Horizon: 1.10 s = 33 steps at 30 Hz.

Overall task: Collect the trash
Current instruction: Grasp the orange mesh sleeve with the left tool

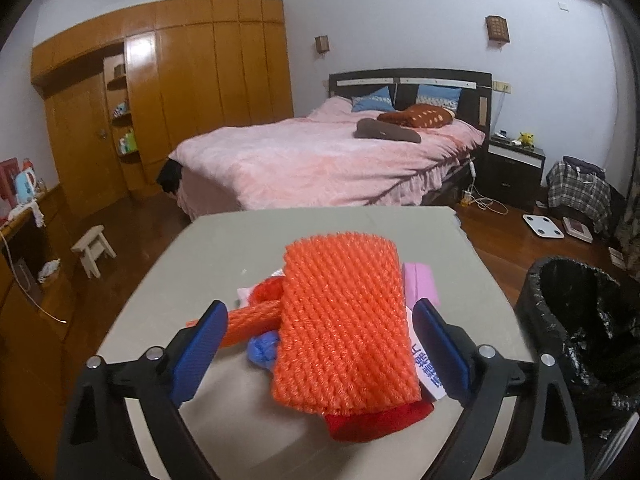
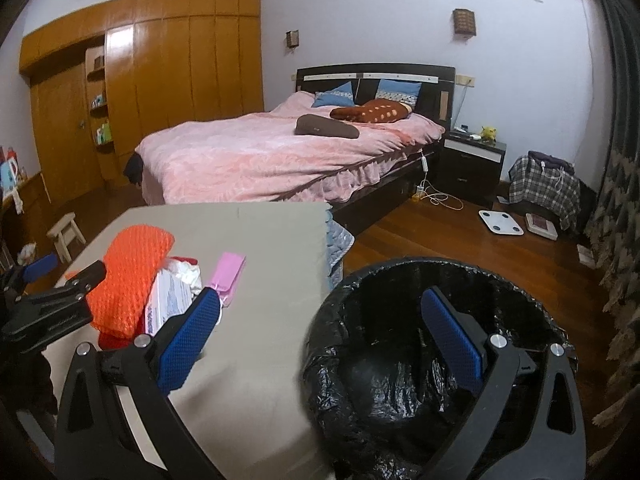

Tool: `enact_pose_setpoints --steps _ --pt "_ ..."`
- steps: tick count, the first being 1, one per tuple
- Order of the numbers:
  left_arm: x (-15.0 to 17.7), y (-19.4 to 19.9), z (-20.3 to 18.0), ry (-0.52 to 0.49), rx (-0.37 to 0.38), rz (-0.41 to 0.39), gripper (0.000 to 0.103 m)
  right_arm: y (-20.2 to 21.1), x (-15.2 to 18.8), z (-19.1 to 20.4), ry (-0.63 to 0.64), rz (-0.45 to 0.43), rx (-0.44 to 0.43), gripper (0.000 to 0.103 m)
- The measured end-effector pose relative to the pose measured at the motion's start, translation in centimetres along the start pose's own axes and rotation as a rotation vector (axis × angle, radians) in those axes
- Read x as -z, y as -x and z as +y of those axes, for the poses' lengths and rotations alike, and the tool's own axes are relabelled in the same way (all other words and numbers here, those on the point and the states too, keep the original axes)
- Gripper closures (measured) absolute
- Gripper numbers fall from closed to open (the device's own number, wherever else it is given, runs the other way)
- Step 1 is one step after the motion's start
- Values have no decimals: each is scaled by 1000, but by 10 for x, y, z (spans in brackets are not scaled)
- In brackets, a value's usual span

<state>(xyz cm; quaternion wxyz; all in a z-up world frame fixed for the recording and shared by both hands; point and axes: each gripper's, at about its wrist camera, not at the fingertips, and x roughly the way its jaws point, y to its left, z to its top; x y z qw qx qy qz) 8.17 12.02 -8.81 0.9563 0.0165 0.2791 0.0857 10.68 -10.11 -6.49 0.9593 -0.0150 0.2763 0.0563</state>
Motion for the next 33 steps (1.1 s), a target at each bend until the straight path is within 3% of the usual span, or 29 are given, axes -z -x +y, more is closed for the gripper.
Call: enact_pose_setpoints --steps 7,13,17,20,33 --pt "9 -29 -2 -9 39 52 13 -10 3 3 18 23 0 5" --pt "13 -38 -2 -2 69 84 46 -18 6 8 35 42 -6 5" --pt "15 -35 1 5 111 77 77 -23 10 14 51 51 -15 5" --pt "17 -37 2 7 124 86 89 -27 11 19 57 60 -24 5" --pt "12 -24 4 25 149 56 94 -35 14 17 61 75 -24 5"
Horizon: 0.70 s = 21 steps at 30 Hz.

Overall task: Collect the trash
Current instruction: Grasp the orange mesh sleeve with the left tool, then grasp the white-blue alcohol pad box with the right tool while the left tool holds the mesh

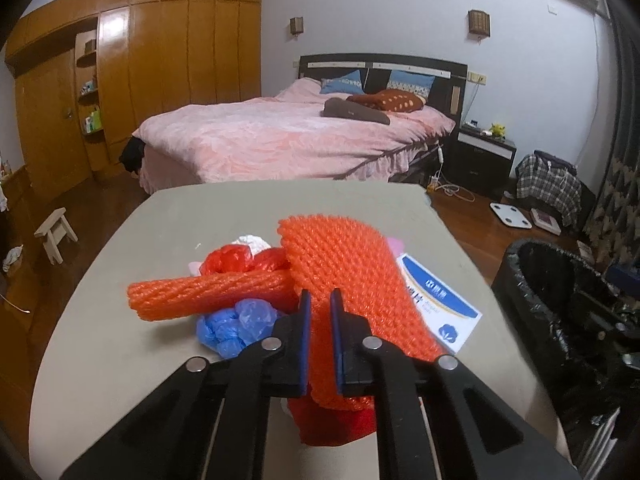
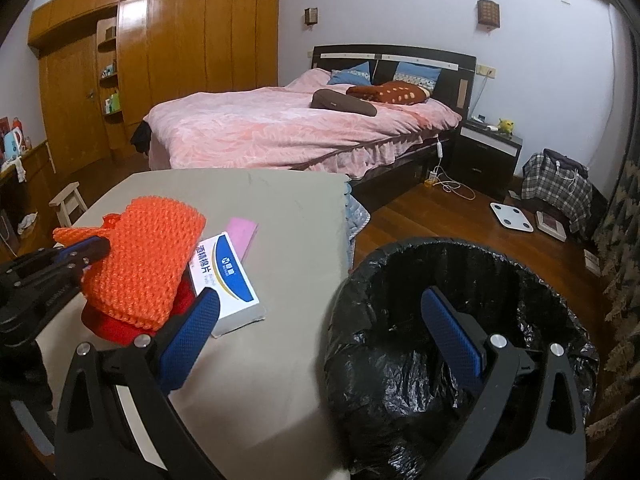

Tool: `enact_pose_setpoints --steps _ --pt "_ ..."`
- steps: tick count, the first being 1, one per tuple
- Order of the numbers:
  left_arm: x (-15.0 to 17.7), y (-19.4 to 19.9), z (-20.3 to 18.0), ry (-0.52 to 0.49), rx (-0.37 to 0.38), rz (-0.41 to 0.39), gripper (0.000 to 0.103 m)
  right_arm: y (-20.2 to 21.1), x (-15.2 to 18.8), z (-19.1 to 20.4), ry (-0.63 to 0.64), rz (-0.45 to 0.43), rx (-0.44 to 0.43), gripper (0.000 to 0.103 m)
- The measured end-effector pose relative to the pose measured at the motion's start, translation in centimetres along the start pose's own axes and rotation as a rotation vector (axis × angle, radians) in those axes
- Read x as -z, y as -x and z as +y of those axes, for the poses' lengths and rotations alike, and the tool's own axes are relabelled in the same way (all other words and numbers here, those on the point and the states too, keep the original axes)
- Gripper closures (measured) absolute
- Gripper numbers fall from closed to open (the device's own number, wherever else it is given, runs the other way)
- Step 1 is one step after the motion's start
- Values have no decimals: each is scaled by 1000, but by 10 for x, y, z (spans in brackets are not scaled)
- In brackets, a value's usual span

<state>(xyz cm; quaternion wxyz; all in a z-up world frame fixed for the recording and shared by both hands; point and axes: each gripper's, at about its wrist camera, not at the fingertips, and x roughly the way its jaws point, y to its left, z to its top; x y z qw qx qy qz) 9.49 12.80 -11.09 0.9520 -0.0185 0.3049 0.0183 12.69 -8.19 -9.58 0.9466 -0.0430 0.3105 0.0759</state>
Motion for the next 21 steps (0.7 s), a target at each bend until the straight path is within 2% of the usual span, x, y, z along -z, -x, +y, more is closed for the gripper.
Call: enact_pose_setpoints --steps 2,4,5,6,9,11,13,14,15,18,21 --pt "-1 1 -1 -3 6 5 93 -2 -1 2 1 1 -1 5" --pt "-1 -1 -1 -2 12 14 81 -2 -1 2 2 6 -1 5" --pt "-1 -2 -1 3 9 16 65 -2 -1 2 3 8 -3 5" --pt "-2 -4 0 6 12 16 55 -2 -1 2 3 8 -3 5" --pt "1 -10 -3 -6 7 31 47 -3 -1 2 4 9 -3 5" --pt "4 -17 -3 -4 8 50 47 -3 -1 1 2 8 -2 5" --pt "8 -25 -3 -1 14 74 63 -4 -3 1 1 7 -2 5" --pt "10 -28 -2 0 20 88 79 -5 -3 2 3 7 -2 5" --pt "13 -30 -2 6 28 99 84 -6 -3 1 4 7 -3 5" --pt "16 -28 1 27 49 86 90 -12 -7 4 7 5 -11 5" --pt "13 -20 5 41 60 57 91 -20 -11 11 13 1 -28 5"
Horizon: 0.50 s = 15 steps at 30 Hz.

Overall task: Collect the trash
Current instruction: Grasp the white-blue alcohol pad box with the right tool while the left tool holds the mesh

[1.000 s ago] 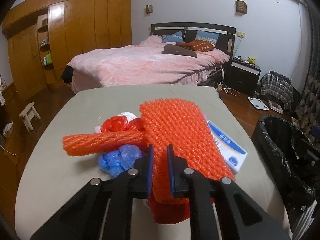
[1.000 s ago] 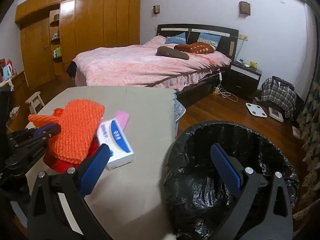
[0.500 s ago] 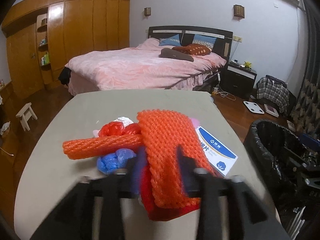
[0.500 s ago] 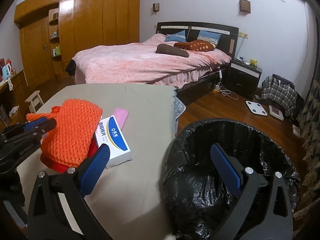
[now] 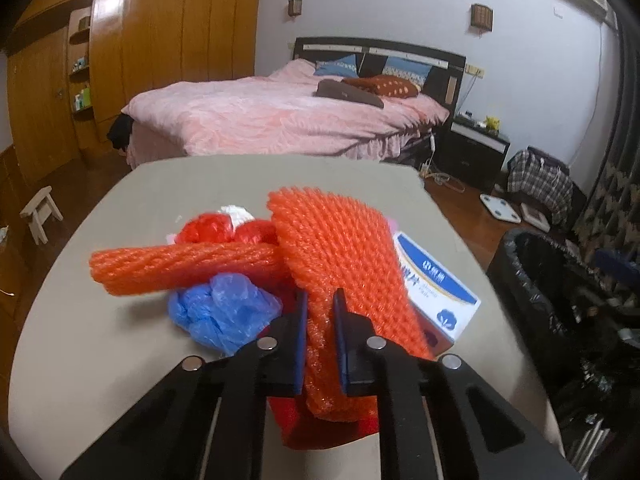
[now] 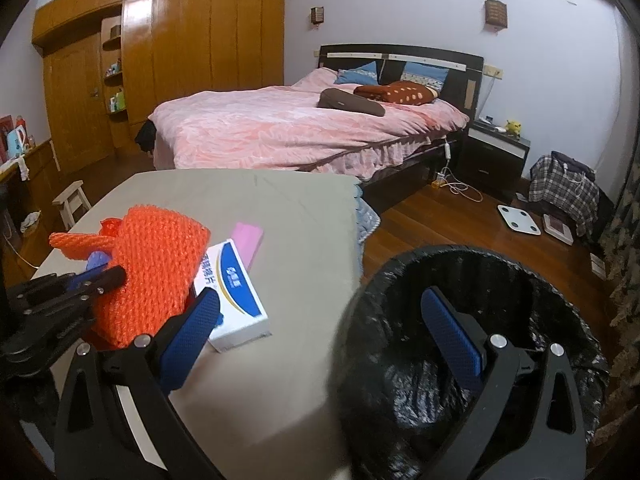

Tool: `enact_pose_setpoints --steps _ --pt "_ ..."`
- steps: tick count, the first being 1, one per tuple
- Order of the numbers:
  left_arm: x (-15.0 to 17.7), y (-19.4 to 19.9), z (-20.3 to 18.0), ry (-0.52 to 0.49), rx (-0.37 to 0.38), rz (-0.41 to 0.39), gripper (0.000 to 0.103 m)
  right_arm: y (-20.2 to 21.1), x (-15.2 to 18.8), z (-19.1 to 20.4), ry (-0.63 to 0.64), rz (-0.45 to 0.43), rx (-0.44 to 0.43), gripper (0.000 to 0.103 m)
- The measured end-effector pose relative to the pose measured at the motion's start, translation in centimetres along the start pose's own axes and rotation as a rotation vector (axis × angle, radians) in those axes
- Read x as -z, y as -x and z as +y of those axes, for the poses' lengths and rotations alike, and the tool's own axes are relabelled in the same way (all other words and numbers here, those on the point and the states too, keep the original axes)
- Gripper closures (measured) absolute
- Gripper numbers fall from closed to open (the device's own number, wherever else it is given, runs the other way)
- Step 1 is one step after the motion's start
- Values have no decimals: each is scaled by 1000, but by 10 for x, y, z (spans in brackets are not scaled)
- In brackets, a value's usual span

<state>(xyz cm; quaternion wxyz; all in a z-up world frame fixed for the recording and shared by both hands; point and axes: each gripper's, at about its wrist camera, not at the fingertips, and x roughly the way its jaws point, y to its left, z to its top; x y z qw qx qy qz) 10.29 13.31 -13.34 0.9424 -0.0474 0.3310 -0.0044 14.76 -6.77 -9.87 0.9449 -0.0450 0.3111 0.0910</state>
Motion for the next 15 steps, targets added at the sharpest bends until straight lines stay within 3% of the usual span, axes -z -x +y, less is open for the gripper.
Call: enact_pose_setpoints --steps 4,10,15 --pt "-9 16 9 2 -4 -46 91 -11 -1 9 2 5 -49 5" --pt "-14 29 25 11 -13 -60 91 -38 0 38 39 53 -152 18" --pt "-12 30 29 -1 -29 -56 91 -68 6 49 60 113 -160 18"
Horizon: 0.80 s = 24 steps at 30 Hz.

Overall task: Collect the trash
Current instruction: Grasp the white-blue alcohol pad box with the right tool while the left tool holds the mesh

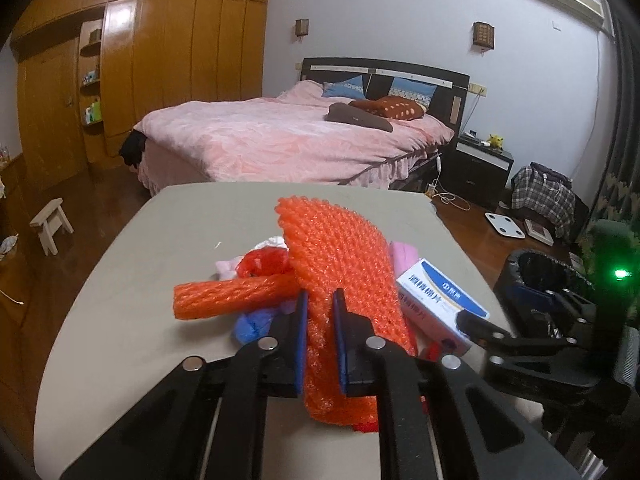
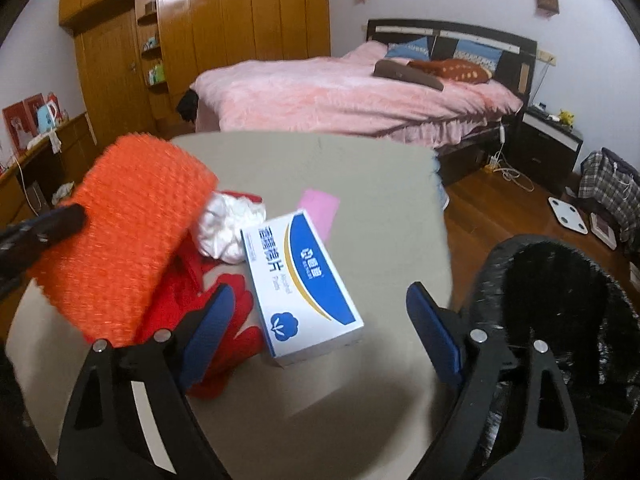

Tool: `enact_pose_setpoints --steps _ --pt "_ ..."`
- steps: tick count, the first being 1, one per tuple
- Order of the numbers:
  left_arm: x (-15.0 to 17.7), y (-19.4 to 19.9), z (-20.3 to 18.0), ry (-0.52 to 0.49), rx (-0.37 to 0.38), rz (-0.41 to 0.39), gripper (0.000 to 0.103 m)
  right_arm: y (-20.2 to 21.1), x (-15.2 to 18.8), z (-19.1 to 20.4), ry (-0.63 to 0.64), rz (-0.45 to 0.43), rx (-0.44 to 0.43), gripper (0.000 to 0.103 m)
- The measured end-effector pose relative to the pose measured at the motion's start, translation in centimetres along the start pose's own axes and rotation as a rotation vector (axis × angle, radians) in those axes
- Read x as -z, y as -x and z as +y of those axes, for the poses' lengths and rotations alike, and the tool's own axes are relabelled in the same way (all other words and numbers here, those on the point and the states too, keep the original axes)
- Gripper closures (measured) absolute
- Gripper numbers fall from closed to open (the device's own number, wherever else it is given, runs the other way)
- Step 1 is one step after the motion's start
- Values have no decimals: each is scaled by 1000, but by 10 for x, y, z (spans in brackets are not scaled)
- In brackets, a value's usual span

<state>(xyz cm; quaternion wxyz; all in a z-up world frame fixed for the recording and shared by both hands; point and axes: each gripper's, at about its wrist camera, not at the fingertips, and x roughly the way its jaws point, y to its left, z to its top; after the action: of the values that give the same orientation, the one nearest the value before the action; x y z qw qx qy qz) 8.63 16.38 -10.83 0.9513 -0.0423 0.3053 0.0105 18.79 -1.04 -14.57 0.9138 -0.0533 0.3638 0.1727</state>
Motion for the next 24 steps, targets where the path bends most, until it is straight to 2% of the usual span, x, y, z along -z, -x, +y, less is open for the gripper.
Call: enact_pose_setpoints --steps 8,9,11,13,17,24 --pt "7 -8 4 5 -18 21 91 -34 1 -2 -1 92 -17 23" --pt "8 -8 3 5 -20 22 91 -35 2 -2 3 101 -20 25" --pt "8 -7 3 6 -19 23 91 -39 3 -1 12 118 -34 38" --pt "7 -7 2 3 -17 21 91 -42 4 3 22 141 -56 40" --pt "3 -1 -3 3 -5 7 91 -32 0 1 12 111 -64 41" --pt "-12 16 -15 2 37 -40 91 19 -18 -19 -54 2 -53 44"
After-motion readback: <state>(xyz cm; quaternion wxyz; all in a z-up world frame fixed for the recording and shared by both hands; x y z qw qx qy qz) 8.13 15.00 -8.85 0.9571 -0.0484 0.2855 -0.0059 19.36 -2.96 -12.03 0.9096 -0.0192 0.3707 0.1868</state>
